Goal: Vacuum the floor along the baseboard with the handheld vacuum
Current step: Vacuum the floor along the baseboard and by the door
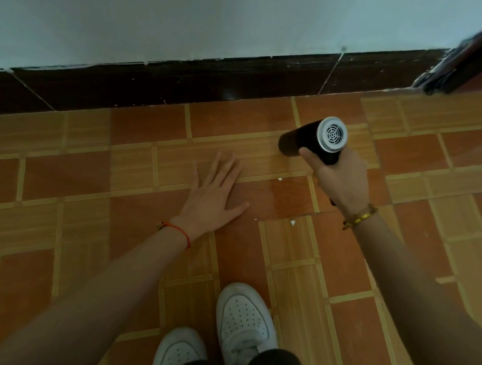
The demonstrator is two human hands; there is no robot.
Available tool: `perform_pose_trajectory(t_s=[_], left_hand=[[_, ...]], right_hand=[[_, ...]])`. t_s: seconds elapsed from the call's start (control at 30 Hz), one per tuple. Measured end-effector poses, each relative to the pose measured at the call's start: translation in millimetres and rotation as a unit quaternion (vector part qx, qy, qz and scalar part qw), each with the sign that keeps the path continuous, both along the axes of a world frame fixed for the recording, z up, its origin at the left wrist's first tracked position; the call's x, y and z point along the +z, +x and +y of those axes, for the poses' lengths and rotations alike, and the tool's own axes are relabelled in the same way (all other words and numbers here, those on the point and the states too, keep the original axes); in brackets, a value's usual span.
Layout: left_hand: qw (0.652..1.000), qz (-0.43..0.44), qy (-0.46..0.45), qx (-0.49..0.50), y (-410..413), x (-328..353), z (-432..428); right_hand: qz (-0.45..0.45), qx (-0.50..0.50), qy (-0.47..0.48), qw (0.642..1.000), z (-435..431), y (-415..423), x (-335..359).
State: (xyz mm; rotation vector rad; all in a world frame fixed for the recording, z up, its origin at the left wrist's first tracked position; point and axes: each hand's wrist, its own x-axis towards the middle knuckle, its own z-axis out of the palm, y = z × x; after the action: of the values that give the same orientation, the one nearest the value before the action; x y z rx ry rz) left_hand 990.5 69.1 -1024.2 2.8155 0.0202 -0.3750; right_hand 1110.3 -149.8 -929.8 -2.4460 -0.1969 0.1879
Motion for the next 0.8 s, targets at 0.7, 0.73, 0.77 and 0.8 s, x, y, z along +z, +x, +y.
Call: perform_pose_trajectory(t_s=[0.7, 0.73, 0.77, 0.8], left_hand=[[0.999, 0.016, -0.022, 0.023, -4.5, 11.5, -19.9], [0.999, 0.013, -0.023, 0.027, -4.6, 11.5, -18.6], [0.999, 0.011, -0.023, 0.029, -4.6, 11.2, -17.7], [0.999, 0.01, -0.022, 0.031, -4.2, 10.8, -17.5]], right_hand=[[0.126, 0.093, -0.046, 0.987, -22.4, -35.4, 4.1], [0.14, 0.116, -0.044, 0.982, -22.0, -37.6, 6.0], [0.145, 0.137, -0.043, 0.979, -21.2, -40.0, 8.3], [0.151, 0.157, -0.04, 0.975, -20.2, -42.1, 10.4]])
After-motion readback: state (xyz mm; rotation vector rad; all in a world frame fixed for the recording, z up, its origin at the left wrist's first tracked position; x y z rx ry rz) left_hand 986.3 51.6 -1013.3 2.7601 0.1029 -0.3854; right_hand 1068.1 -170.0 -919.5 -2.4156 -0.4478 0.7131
